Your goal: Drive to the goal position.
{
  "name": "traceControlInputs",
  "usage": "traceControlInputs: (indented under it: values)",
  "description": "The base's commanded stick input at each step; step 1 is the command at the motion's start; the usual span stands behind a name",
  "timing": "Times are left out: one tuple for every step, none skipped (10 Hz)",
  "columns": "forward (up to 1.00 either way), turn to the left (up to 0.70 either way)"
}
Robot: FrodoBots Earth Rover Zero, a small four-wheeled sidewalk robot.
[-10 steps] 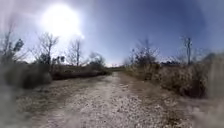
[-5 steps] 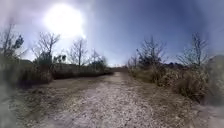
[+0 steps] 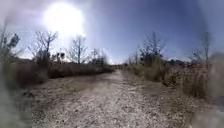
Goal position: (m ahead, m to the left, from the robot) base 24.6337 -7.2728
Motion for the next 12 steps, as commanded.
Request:
traceControlInputs:
  values:
    - [0.70,-0.04]
    - [0.70,-0.04]
    - [0.70,-0.04]
    - [0.70,-0.06]
    - [0.70,-0.06]
    - [0.70,-0.07]
    - [0.70,-0.07]
    - [0.70,-0.08]
    - [0.70,-0.06]
    - [0.70,-0.03]
    - [0.70,-0.03]
    - [0.70,-0.04]
